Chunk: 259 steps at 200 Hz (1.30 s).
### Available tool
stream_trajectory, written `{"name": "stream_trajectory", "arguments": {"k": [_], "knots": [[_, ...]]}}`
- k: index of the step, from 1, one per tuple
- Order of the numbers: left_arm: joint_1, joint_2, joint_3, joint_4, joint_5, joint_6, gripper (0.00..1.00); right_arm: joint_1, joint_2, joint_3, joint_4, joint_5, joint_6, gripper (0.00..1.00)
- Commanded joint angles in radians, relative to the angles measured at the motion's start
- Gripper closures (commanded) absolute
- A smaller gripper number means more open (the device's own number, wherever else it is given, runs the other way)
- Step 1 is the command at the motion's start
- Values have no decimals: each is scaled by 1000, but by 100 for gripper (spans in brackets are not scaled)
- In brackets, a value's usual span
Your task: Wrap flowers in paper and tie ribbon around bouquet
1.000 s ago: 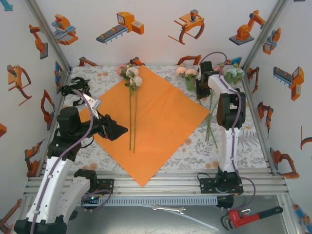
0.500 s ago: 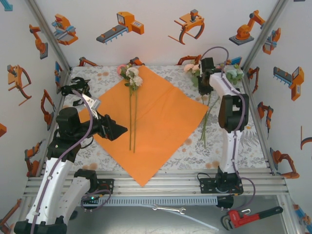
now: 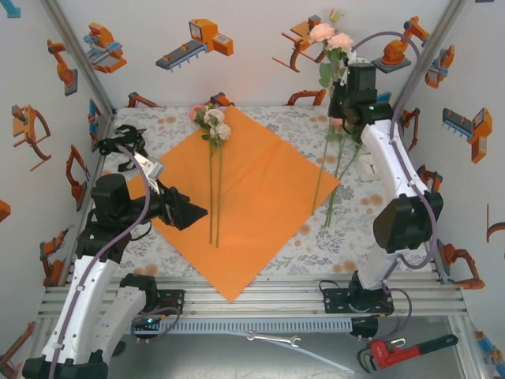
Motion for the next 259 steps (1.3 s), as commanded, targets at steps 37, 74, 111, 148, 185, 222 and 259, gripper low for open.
{"name": "stream_trajectory", "arguments": {"k": [37,74,111,148,185,222,259], "knots": [[-6,4,-9,31,56,-6,3,226,219,39,148,-135,328,100],[-9,4,-6,12,11,2,3,317,431,193,154,-190,388,100],[-13,3,-7,10,2,-1,3,362,627,375,120,-217,380,100],[-14,2,-7,9,-5,0,3,396,757,473,106,-190,342,100],[-14,6,-7,7,-9,2,3,401,830,492,114,-218,378,89],[-14,8,-6,4,-16,3,3,402,788,444,102,-190,338,70],[-14,8,-6,1,-17,2,3,394,692,377,89,-153,285,61]]}}
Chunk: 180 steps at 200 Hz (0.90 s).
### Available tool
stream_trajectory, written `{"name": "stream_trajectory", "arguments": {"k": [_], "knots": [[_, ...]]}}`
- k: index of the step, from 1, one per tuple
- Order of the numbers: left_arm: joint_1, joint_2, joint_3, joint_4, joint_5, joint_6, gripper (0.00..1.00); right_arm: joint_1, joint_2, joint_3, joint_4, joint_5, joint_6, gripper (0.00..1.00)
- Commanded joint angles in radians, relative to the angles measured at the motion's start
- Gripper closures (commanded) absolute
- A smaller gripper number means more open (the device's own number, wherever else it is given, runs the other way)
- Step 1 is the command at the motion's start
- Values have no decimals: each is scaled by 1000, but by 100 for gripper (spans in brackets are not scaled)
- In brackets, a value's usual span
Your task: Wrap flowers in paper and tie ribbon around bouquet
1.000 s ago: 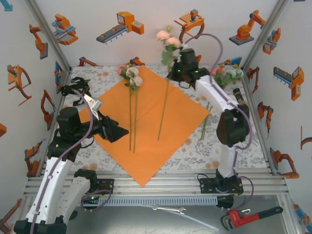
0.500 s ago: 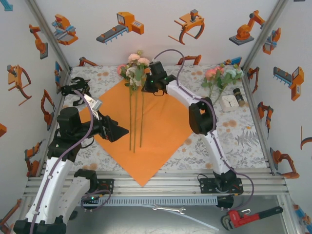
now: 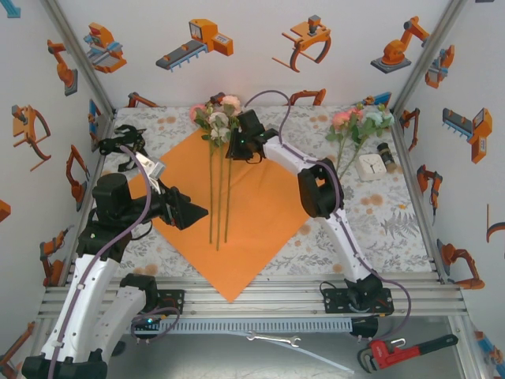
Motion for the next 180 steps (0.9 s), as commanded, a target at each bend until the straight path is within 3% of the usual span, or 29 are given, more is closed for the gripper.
{"name": "stream_trajectory", "arguments": {"k": [1,33,68,114,150,180], "knots": [[-7,-2,-4,-5,-1,2,3,-4,-116,-40,-11,39,-56,60],[-11,1,-3,-4,3,3,3,-16,-266,-119,-44,71,-148,55],[-21,4,-2,-5,5,2,3,-78,-489,-324,-49,123,-182,55],[-26,-1,-2,-5,6,3,3,-288,-726,-632,-29,262,-220,54],[-28,-2,-2,-5,5,5,3,-505,-721,-724,-27,270,-199,54],[-28,-5,-3,-8,-1,7,3,-599,-619,-672,-51,265,-203,54]]}}
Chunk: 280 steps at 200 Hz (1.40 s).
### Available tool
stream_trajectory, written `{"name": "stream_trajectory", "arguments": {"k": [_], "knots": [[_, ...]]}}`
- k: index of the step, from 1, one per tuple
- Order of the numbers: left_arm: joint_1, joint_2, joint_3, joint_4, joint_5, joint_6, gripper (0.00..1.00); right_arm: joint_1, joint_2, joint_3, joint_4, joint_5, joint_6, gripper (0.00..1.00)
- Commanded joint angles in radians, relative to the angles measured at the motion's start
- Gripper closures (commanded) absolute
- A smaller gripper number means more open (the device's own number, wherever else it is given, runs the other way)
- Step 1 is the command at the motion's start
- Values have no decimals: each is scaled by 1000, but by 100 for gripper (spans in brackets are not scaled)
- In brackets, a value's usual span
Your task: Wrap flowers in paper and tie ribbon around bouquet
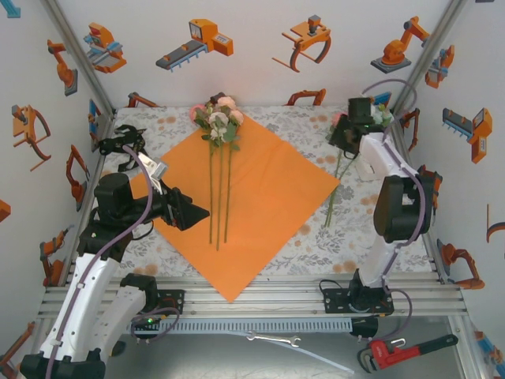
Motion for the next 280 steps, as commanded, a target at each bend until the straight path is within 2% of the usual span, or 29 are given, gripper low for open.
{"name": "stream_trajectory", "arguments": {"k": [1,62,159,196,236,265,280], "knots": [[-7,-9,-3,-8,-1,7,3,-36,68,39,-24,16,-12,54],[-9,-5,1,-21,-18,17,3,-48,305,263,-120,32,-78,55],[-10,-5,4,-28,-23,20,3,-45,476,442,-251,-28,-100,66],[-10,-7,5,-28,-23,20,3,-44,492,460,-281,-40,-103,75],[-10,-10,4,-28,-22,19,3,-44,477,466,-280,-29,-122,89],[-9,-10,4,-28,-24,19,3,-44,423,479,-263,-45,-155,99],[-10,-11,4,-27,-25,19,3,-44,380,478,-256,-42,-166,100]]}}
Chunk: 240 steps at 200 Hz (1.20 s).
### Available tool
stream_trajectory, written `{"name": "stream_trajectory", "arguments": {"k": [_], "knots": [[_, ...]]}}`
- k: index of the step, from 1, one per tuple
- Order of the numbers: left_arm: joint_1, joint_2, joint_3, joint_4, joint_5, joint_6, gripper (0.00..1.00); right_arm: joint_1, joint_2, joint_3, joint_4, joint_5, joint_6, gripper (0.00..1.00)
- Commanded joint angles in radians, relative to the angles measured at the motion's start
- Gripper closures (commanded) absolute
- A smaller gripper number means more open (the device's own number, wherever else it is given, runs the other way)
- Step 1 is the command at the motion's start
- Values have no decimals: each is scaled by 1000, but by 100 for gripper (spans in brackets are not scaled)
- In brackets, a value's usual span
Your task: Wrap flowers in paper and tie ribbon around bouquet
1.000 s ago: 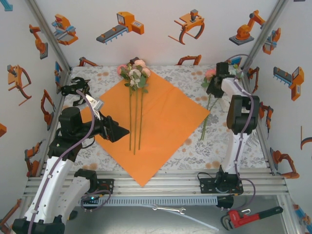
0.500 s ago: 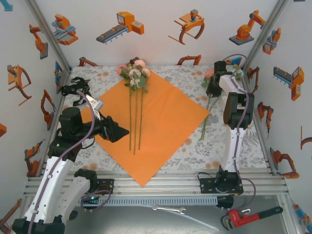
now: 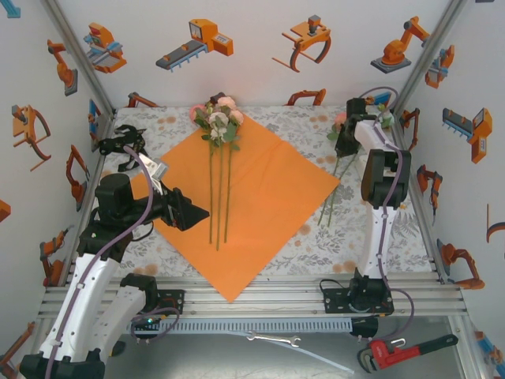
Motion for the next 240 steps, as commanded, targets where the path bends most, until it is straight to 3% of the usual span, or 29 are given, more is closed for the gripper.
{"name": "stream_trajectory", "arguments": {"k": [1,69,114,144,188,240], "knots": [[-5,-10,4,-5,1,17,3,7,-92,36,-16,-10,-39,100],[-6,-9,5,-2,12,17,3,33,-307,1,24,-89,-16,100],[-6,-10,4,4,21,13,3,156,-350,27,24,-193,66,100],[-6,-10,5,5,21,13,3,307,-300,75,23,-166,83,100],[-6,-18,2,5,18,14,3,485,-103,222,50,-164,183,100],[-7,-15,2,3,16,13,3,569,34,242,196,-143,359,100]]}}
